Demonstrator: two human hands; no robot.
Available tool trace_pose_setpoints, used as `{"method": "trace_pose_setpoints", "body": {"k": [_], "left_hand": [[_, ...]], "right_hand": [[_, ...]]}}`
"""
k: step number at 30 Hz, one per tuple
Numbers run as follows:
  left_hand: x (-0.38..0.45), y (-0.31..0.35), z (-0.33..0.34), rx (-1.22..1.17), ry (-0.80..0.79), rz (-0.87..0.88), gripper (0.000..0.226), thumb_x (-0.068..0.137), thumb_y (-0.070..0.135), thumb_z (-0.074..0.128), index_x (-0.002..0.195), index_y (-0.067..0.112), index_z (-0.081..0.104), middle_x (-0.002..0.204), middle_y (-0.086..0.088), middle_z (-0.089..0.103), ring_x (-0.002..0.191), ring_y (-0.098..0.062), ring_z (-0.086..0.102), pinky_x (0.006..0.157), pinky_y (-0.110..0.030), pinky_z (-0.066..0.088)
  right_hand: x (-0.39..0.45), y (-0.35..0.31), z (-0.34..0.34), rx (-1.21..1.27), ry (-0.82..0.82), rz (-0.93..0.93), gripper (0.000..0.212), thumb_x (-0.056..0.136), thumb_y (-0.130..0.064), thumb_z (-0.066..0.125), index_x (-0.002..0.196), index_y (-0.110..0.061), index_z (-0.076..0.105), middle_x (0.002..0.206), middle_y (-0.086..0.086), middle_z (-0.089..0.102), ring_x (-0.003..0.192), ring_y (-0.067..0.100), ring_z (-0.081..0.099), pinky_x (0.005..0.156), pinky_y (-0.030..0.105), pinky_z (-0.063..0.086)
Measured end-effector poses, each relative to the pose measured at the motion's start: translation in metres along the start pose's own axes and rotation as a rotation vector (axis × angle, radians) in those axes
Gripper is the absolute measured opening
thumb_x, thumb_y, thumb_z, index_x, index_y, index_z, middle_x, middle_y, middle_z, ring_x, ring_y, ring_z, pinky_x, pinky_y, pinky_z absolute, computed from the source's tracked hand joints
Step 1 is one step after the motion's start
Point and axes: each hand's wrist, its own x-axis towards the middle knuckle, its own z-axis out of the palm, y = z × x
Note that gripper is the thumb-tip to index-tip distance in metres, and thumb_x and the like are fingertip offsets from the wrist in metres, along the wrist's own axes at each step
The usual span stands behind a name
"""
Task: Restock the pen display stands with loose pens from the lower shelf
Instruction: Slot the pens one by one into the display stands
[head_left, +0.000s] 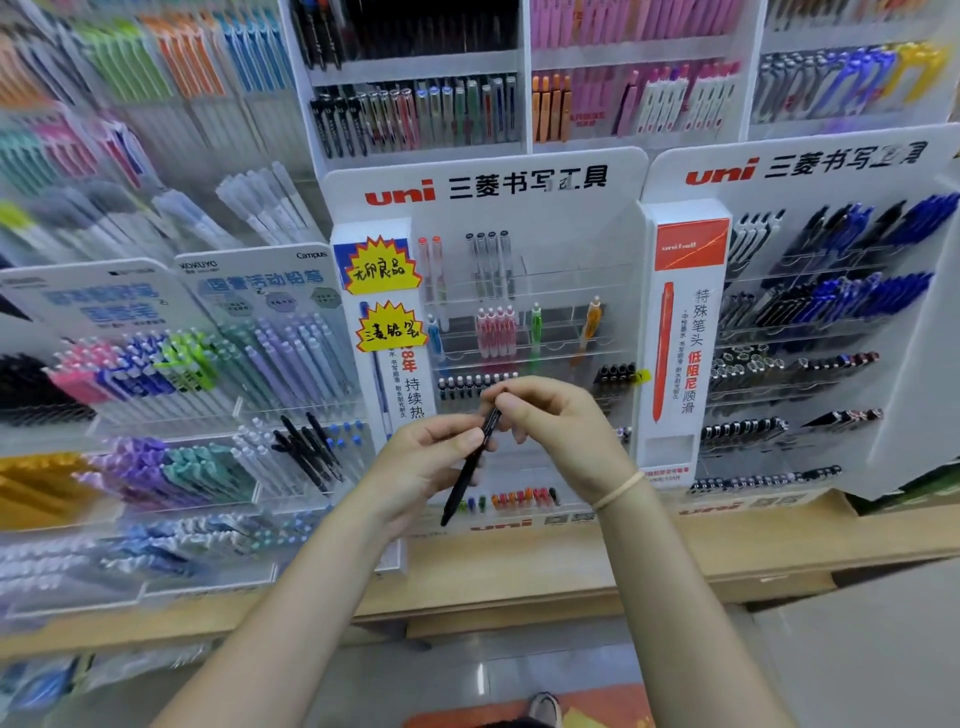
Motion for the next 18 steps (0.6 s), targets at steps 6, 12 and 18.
{"method": "trace_pose_setpoints", "body": {"k": [6, 12, 18], "left_hand": [[-0.041, -0.007, -0.085, -0.044, 0.023, 0.031, 0.027, 0.088, 0.016, 0.065, 0.112, 0.008, 0.072, 0.087, -0.004, 0.073, 0.077, -0.014, 0.063, 0.065, -0.025, 0.053], [-0.115, -0.015, -0.239, 0.027, 0.187, 0.133, 0.017, 0.096, 0.002, 0.062, 0.107, 0.011, 0.071, 0.088, 0.000, 0.076, 0.080, -0.008, 0.070, 0.069, -0.025, 0.057], [-0.173, -0.048, -0.412, 0.404, 0.595, 0.227, 0.029, 0.094, 0.025, 0.069, 0.122, 0.018, 0.064, 0.127, 0.006, 0.059, 0.112, -0.007, 0.055, 0.090, -0.007, 0.039]], "right_hand": [[0.000, -0.001, 0.095, 0.013, -0.015, 0.048, 0.015, 0.093, -0.005, 0.063, 0.099, -0.012, 0.075, 0.080, -0.005, 0.072, 0.072, 0.006, 0.062, 0.068, 0.023, 0.052], [0.013, 0.009, 0.265, 0.010, -0.051, 0.090, 0.009, 0.087, -0.002, 0.068, 0.089, -0.008, 0.074, 0.071, -0.001, 0.072, 0.067, 0.011, 0.065, 0.067, 0.022, 0.053], [0.032, 0.024, 0.423, -0.002, 0.087, 0.098, 0.018, 0.088, 0.001, 0.069, 0.085, -0.015, 0.077, 0.084, 0.009, 0.076, 0.082, 0.028, 0.072, 0.077, 0.035, 0.058]]}}
